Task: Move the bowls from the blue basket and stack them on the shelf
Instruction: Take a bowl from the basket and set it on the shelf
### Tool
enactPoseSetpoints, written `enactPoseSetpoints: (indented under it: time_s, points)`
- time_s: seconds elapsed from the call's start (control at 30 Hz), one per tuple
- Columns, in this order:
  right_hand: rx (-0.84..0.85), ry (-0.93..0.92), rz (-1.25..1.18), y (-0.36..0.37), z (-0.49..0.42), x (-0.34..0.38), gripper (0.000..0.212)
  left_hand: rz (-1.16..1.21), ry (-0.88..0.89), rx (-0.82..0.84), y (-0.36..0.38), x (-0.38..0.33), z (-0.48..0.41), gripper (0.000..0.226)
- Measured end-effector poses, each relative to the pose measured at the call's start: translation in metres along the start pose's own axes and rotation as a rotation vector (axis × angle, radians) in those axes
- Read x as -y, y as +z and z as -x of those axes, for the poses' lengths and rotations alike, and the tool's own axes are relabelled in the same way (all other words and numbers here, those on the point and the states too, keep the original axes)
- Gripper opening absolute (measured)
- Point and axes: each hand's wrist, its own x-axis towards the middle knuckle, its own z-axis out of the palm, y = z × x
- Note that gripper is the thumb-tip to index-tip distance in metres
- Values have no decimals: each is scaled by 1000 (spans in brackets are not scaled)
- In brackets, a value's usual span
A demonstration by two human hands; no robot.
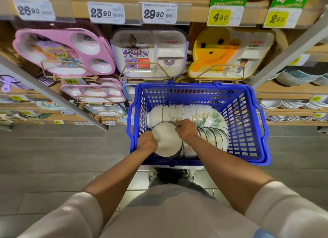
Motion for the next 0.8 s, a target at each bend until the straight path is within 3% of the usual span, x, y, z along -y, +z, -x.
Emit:
enactPoseSetpoints:
  time_s: [0.33, 0.57, 0.8]
  points:
    - [-70, -31, -407, -16, 11, 0, 39, 27, 109, -41, -53, -16, 23, 29]
    - [25, -112, -938, -49, 37, 12, 43, 299, 236, -35, -107, -33, 38, 27]
    - [17, -135, -1181, -97, 78, 51, 34, 504, 386, -34, -161, -61, 66, 27]
